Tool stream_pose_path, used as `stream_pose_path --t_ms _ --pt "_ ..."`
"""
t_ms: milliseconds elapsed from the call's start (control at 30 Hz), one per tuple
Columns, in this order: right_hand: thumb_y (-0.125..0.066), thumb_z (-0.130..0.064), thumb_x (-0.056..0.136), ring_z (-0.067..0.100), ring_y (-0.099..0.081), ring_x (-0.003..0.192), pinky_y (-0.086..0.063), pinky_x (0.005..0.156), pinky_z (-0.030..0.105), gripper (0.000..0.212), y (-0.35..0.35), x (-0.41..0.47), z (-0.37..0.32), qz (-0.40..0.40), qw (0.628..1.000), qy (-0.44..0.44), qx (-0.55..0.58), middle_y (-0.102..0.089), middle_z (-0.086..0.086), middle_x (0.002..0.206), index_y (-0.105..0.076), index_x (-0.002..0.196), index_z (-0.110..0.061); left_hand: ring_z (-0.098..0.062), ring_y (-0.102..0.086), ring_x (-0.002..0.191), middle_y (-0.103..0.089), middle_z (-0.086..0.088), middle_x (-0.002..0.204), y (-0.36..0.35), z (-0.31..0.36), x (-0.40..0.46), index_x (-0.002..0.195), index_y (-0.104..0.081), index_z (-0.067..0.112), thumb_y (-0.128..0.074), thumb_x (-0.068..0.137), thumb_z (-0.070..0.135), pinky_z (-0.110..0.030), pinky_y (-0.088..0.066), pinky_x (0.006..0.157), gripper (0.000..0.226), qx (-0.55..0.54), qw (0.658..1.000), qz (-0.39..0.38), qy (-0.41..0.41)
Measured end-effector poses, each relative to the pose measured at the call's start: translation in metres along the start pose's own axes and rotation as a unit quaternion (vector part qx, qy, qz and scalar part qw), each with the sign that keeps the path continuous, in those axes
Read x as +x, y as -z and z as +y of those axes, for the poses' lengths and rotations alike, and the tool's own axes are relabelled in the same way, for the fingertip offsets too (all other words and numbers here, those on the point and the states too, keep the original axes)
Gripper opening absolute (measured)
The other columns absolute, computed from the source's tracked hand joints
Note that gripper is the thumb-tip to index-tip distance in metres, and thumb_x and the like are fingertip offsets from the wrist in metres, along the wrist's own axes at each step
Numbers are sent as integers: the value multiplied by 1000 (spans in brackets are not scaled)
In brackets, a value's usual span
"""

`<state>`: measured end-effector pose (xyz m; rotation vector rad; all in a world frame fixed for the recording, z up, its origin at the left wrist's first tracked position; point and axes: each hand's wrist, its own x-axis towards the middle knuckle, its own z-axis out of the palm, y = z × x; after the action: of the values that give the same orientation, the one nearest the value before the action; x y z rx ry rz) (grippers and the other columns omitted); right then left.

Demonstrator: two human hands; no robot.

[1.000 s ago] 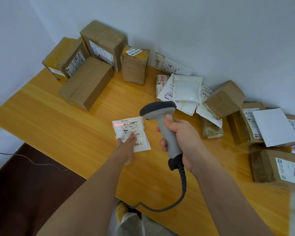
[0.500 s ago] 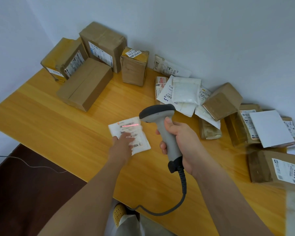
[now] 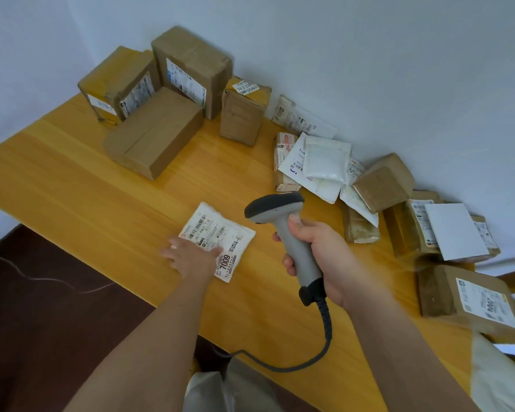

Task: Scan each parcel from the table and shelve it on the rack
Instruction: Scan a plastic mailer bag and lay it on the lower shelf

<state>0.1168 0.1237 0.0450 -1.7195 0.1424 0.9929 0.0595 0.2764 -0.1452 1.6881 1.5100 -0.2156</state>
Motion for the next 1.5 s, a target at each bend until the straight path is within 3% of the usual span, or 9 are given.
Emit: stream_pose_path --t_ms 200,400,633,733,900,1067,1267,1400,1500 --pt "-52 -31 101 16 -50 49 -41 52 31 30 -10 -13 0 -27 996 27 -85 -63 8 91 -61 111 -4 -22 -52 105 -49 -12 118 16 -17 1 130 -29 -1 -76 79 -1 -22 -41 77 69 -149 989 2 -20" --pt "-51 -33 101 15 -50 50 -43 53 30 28 -12 -33 -1 -44 989 50 -134 -63 8 92 -61 110 -8 -28 -59 95 -59 -10 106 38 -38 -10 115 -49 2 -70 82 1 -32 -46 69 39 -196 980 -20 -29" --pt "-52 -32 101 17 -48 49 -41 51 30 31 -36 -55 0 -140 974 70 -167 -63 10 93 -60 114 -4 -25 -56 95 -56 -6 103 87 -86 -45 115 -52 3 -65 83 -3 -36 -50 83 34 -302 952 51 -29" --pt "-49 -29 103 16 -48 48 -42 48 28 30 -63 -74 6 -214 963 65 -151 -65 9 93 -59 116 -5 -26 -59 107 -59 -8 119 117 -138 -67 133 -47 7 -71 79 -5 -42 -51 93 60 -394 911 117 15" --pt "-55 -27 99 13 -46 47 -42 47 25 29 -133 -106 41 -318 927 72 -186 -66 10 105 -59 120 -8 -34 -60 113 -54 -14 135 167 -241 -123 149 -27 4 -70 76 -17 -48 -54 87 87 -595 778 168 111" --pt "-74 -24 87 11 -53 53 -47 59 30 33 -233 -170 115 -363 882 101 -283 -61 1 71 -61 116 -15 -27 -67 96 -65 -19 120 226 -366 -210 128 -50 -6 -62 84 -15 -34 -58 65 47 -705 690 138 92" --pt "-78 -25 83 9 -55 56 -49 56 24 40 -348 -280 231 -452 809 104 -361 -68 5 92 -56 116 -23 -25 -71 97 -71 -17 111 281 -535 -291 125 -56 -4 -62 85 -11 -30 -60 71 40 -767 621 146 74" --pt "-76 -8 83 10 -53 53 -49 50 23 37 -432 -353 325 -449 812 84 -364 -63 7 82 -57 113 -17 -28 -69 100 -71 -20 110 313 -661 -333 122 -56 -8 -65 85 -7 -35 -59 80 38 -779 592 186 89" --pt "-72 2 81 9 -50 47 -45 45 23 36 -484 -412 386 -441 823 51 -354 -59 9 75 -57 112 -9 -26 -70 97 -68 -23 113 347 -742 -367 119 -55 -13 -64 87 -3 -31 -61 73 35 -788 568 210 110"
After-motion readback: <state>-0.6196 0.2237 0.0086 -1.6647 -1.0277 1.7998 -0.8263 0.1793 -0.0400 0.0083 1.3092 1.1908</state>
